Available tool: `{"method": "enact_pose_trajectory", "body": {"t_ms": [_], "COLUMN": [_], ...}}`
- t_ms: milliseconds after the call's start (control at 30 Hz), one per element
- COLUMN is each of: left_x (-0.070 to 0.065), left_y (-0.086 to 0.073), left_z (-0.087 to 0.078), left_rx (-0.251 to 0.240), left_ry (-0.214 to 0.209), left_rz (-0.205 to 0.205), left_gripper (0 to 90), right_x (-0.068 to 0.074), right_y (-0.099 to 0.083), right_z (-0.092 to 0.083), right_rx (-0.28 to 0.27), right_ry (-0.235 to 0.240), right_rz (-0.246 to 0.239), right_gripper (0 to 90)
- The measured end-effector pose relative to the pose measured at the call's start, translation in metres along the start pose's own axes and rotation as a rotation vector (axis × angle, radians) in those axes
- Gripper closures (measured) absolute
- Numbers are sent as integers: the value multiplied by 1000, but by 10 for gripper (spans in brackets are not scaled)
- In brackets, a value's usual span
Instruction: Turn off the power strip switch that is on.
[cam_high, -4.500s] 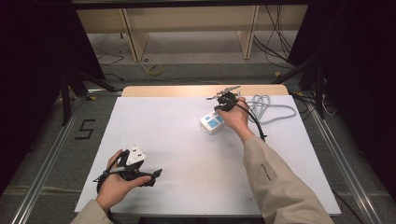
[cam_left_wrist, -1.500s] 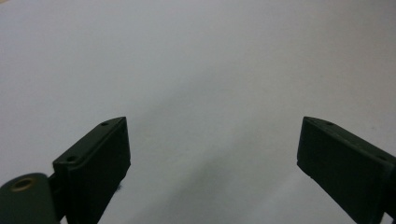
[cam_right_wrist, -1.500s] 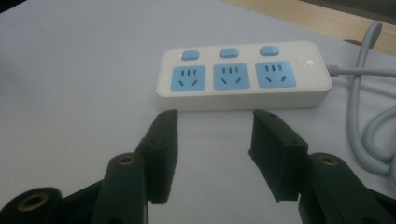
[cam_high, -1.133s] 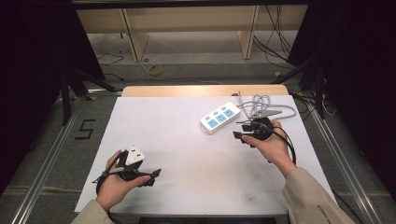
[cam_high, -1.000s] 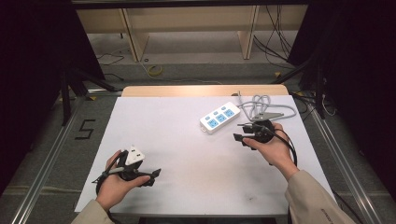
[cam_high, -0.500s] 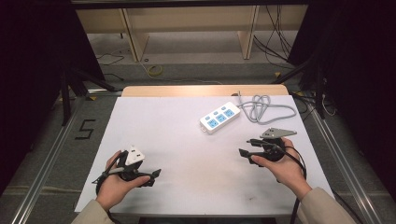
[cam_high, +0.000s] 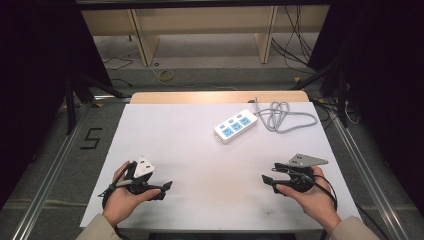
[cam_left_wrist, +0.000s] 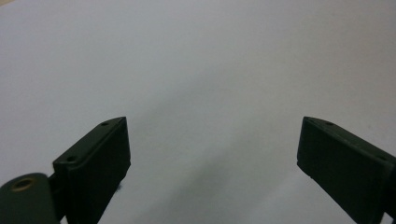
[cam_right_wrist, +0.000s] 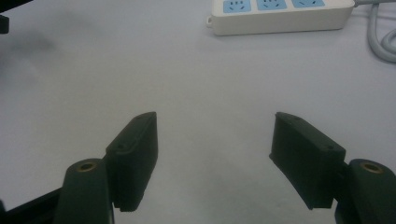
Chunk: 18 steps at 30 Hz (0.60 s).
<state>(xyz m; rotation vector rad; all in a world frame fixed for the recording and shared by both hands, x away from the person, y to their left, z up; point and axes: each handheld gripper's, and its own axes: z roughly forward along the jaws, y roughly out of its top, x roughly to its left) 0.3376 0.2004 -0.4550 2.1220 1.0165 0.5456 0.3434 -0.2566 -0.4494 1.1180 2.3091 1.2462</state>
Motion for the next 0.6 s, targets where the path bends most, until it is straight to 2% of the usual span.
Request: {"method": "enact_pose_trajectory", "body": {"t_ms": [433,600], "left_x": [-1,-7], "left_y": [1,4], "left_z": [1,1], "left_rx": [0,-9], "left_ry": [-3,-26], "left_rz": [8,4], "left_gripper": [95,96], "right_x": [-2,-2], "right_y": [-2,-1], "right_z": [-5,-7], "right_rx": [-22,-39], "right_ry": [-10,-17], "right_rz": [2,-8], "right_gripper": [307,303]}}
